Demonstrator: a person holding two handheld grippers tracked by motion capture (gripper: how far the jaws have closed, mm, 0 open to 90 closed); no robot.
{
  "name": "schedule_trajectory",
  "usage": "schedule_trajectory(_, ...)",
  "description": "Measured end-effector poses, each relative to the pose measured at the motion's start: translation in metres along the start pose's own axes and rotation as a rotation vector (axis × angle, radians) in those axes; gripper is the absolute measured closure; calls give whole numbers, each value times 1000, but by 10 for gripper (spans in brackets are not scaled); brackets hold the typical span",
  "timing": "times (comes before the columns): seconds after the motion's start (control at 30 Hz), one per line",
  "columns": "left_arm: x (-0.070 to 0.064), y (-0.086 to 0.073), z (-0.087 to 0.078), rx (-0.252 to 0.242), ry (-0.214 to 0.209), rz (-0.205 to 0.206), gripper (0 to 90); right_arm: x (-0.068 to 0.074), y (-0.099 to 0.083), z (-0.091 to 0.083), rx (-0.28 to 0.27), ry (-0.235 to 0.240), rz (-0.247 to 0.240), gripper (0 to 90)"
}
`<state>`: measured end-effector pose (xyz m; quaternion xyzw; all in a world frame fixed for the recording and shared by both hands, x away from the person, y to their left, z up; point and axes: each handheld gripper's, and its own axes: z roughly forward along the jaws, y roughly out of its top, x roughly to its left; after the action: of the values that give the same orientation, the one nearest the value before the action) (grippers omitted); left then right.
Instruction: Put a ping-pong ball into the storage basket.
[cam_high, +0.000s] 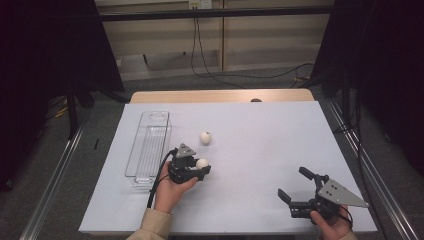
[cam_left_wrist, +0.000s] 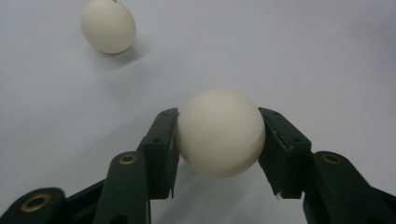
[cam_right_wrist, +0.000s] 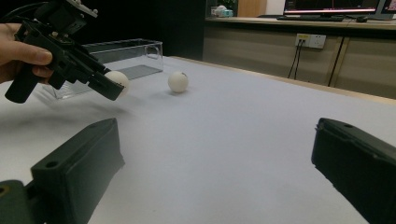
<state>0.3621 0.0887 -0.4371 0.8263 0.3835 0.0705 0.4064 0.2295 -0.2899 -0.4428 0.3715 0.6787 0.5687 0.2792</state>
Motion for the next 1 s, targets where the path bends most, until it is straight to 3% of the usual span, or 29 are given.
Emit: schedule_trajectory(1.0,6,3,-10,9,3,-29,510,0,0,0,0,0,1,9)
